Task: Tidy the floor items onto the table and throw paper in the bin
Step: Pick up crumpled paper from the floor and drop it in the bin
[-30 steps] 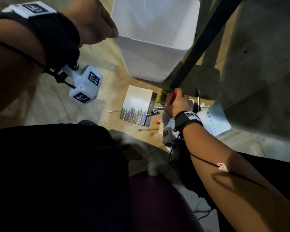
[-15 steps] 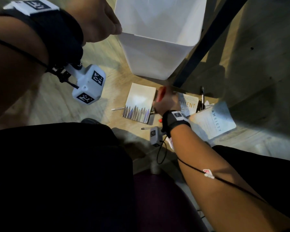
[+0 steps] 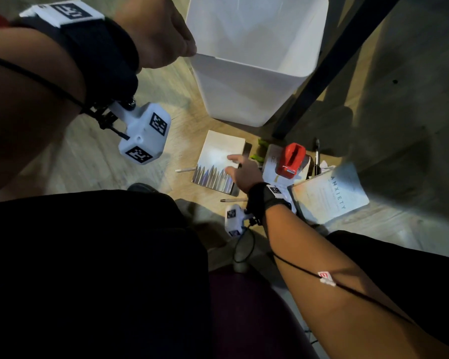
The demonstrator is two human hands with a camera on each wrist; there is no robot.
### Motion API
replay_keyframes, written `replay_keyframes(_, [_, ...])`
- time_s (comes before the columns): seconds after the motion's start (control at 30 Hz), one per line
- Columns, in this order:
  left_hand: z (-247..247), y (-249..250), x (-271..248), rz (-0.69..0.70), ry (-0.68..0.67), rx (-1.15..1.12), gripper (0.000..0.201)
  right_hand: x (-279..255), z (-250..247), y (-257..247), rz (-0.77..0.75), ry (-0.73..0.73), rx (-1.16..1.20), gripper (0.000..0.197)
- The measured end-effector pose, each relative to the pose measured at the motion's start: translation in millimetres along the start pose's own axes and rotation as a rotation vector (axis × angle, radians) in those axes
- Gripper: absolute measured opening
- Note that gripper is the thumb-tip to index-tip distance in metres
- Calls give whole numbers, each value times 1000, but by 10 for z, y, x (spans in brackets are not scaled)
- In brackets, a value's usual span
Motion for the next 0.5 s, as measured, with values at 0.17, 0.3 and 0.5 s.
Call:
replay_keyframes(0.17, [33,-2,5,-10,1,0,23,84,219,94,152,-147,278,58])
replay_keyframes(0.3, [27,16,9,-7,16,-4,23,-41,325,-138,111,-105,358,60])
replay_keyframes(0.5, [16,18,-38,-9,0,-4,23,-240,670,-58,343,-67,564,43])
Point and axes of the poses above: each hand's wrist, its own x-axis towards the middle knuckle, its own z-axis out of the palm, y = z × x, the point moved 5 cm from there along x, towards the middle knuckle, and after that the axes turned 1 degree about z, right-handed, at the moved point
